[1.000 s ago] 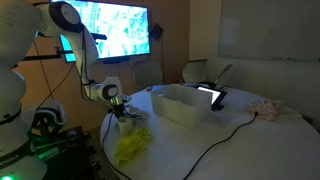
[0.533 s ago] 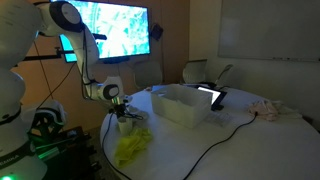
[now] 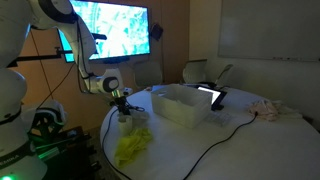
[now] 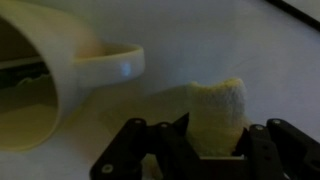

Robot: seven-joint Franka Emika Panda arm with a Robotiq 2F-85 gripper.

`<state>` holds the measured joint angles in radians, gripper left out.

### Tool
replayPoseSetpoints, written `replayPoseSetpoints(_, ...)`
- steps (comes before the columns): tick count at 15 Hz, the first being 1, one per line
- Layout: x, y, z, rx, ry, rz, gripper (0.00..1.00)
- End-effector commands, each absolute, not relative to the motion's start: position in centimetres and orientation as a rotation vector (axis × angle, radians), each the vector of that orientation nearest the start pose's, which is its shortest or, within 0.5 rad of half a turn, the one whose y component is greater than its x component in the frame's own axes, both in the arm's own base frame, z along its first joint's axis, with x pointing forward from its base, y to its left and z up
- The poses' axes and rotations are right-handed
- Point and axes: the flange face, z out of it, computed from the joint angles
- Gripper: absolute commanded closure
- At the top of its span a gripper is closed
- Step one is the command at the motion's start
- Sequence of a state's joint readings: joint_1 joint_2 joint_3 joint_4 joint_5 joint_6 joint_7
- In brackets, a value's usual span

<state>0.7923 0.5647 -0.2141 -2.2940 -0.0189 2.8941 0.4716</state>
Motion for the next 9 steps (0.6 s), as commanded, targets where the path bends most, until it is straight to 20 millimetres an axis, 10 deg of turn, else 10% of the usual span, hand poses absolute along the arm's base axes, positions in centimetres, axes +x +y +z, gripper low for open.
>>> replayPoseSetpoints(1,43.9,26.7,15.1,-3.212,-0.224,-0.209,1.00)
replayPoseSetpoints(9,46.4,24.5,23.2,-3.214,-0.075,-0.424,1.00)
